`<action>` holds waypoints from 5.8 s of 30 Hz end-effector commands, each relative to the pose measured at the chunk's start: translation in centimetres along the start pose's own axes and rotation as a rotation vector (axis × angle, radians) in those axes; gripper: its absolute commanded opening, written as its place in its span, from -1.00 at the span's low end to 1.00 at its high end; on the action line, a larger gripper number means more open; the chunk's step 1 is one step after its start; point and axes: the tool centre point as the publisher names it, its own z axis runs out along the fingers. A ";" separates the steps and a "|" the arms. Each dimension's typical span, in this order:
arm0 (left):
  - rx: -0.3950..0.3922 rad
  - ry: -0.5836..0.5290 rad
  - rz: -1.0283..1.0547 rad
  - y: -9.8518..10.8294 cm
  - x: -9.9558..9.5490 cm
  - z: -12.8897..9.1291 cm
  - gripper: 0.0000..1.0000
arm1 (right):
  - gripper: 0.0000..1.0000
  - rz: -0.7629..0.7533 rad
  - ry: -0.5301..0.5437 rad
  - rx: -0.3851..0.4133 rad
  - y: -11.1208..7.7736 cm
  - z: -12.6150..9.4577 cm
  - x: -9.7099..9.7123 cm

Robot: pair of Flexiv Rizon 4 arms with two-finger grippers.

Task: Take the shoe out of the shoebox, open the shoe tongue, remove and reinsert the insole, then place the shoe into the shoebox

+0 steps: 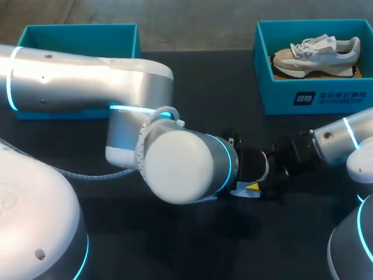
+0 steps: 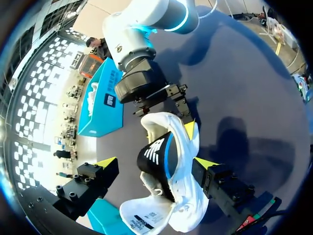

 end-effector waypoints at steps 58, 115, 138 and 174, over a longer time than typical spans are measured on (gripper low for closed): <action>-0.142 -0.370 0.082 -1.2 -1.3 3.2 1.00 | -1.00 0.000 -0.001 0.003 -0.5 0.3 -0.1; -0.168 -0.367 0.069 0.6 0.2 4.2 -1.00 | -1.00 0.000 -0.001 0.003 -0.5 0.3 -0.1; -0.145 -0.449 -0.057 1.2 -0.9 1.1 -1.00 | -1.00 0.000 -0.001 0.003 -0.5 0.3 -0.1; 0.010 -0.127 -0.234 -0.7 -5.8 1.0 -1.00 | -1.00 0.000 -0.001 0.003 -0.5 0.3 -0.1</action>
